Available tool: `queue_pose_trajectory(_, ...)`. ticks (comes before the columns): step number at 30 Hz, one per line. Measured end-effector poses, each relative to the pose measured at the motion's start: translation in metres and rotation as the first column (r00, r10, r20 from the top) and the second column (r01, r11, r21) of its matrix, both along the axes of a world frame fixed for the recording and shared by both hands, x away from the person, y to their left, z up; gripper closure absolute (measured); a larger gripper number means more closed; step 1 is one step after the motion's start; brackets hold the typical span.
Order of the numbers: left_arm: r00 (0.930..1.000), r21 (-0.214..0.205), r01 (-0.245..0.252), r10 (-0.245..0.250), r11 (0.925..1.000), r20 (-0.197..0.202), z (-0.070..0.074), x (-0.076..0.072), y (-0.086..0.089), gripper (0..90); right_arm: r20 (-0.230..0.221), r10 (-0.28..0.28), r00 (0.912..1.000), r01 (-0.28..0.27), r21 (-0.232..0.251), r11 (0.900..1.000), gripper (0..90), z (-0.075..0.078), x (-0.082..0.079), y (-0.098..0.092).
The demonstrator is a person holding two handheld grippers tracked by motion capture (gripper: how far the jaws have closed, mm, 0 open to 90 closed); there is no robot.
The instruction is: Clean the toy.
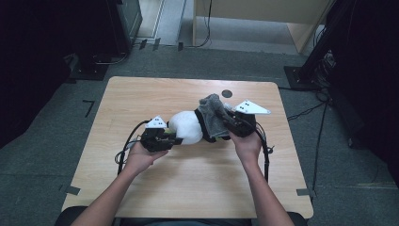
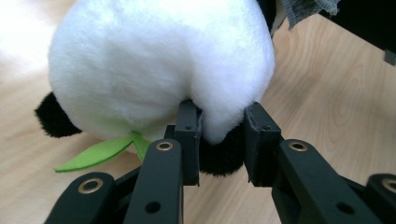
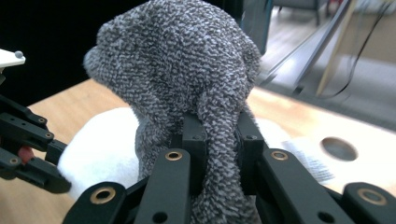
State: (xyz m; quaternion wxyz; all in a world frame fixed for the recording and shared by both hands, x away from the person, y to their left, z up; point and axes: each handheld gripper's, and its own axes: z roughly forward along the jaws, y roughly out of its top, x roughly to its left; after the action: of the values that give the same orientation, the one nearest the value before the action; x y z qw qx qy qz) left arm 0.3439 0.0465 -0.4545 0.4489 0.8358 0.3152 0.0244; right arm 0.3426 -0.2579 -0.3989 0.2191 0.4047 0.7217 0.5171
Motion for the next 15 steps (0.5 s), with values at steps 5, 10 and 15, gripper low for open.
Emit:
queue_pose_trajectory(5,0.9999,-0.01,-0.006,0.006,0.9999,-0.013,-0.006,0.001,0.003,67.3,-0.081,0.009,0.9967,-0.009,-0.005,0.9999,79.7,-0.011,0.01,0.0)
queue_pose_trajectory(10,0.9995,-0.037,0.003,-0.004,0.9993,-0.032,-0.005,0.004,0.01,62.4,-0.078,-0.013,0.9969,0.01,-0.037,0.9992,79.8,-0.014,0.007,-0.002)
queue_pose_trajectory(15,0.9986,-0.062,0.048,-0.05,0.9969,-0.017,0.003,0.006,0.021,50.7,-0.093,-0.032,0.9951,0.027,-0.05,0.9984,79.8,-0.017,0.006,-0.005)
